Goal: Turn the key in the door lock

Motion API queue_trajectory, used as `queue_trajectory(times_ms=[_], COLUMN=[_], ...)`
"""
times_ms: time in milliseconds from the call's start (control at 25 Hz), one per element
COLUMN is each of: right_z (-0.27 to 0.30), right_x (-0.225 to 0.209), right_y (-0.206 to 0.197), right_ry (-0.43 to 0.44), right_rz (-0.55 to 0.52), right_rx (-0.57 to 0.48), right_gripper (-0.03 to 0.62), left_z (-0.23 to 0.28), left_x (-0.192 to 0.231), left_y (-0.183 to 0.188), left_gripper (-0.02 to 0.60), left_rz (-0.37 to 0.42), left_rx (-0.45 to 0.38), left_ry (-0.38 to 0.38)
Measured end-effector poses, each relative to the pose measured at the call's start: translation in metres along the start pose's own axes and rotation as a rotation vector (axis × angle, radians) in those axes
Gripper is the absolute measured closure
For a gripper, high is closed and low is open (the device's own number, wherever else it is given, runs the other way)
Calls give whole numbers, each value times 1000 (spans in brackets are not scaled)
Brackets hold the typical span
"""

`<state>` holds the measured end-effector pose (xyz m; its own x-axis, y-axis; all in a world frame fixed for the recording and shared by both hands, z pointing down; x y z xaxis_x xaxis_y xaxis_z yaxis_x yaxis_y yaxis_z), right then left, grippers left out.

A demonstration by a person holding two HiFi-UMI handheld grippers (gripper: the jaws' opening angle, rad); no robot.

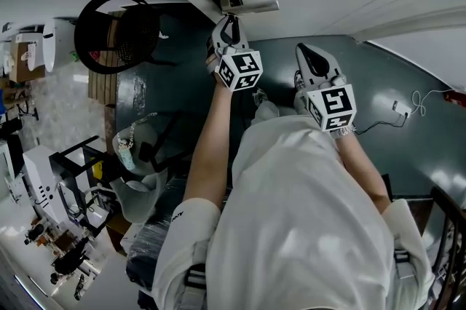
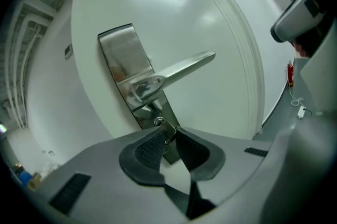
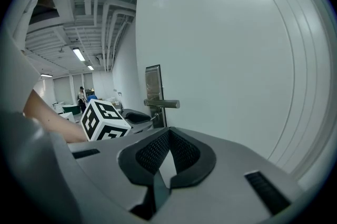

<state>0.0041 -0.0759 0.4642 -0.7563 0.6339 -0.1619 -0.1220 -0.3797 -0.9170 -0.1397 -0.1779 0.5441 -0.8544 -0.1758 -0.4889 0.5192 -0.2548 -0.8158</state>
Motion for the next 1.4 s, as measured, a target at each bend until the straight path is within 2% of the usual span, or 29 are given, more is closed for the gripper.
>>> queue_trajectory(times_ms=[120, 200, 320, 360, 560, 720, 840, 920, 1040, 1120, 1280, 1400], right_z=[4, 6, 8, 8, 12, 17, 20, 22, 27, 31, 34, 37], right_x=[4, 7, 8, 8, 1, -2, -6, -9, -14, -17, -19, -22], right_y=[2, 1, 1, 2, 8, 10, 14, 15, 16, 16, 19, 19], right_ry=[3, 12, 23, 26, 45, 85, 115, 135, 167, 188, 229, 254], right_rz=[-3, -8, -19, -23, -37, -52, -63, -70, -81, -89, -103, -106], right_rx=[2, 8, 17, 19, 21, 29, 33, 38, 47, 53, 59, 65], right_gripper=[602, 602, 602, 602, 602, 602, 602, 602, 602, 602, 602, 602], left_z=[0, -1, -2, -3, -2, -3, -3, -4, -4, -3, -5, -5], left_x=[2, 4, 12, 14, 16, 16, 17, 17, 17, 17, 17, 18], left_y=[2, 1, -1, -2, -3, -7, -8, -8, -8, -10, -12, -12], left_gripper=[518, 520, 554, 554, 554, 555, 555, 555, 555, 555, 555, 555], left_rz=[-98, -206, -509, -583, -751, -1001, -1159, -1220, -1267, -1333, -1500, -1663], left_rx=[12, 27, 73, 83, 74, 82, 82, 79, 70, 62, 35, 13], left_ry=[-2, -5, -27, -34, -95, -147, -175, -188, -191, -195, -211, -241])
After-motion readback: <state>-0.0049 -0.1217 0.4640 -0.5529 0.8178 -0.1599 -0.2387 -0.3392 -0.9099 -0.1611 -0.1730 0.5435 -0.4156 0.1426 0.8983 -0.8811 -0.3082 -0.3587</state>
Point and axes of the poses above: the fingertips, and each gripper's own axes: z forward along the fingers, x to its left, y out of its top, the point moved 1 cm from there along -z, backward along the fingers, and after that the axes turned 13 degrees about y, right-handed, at the moved point
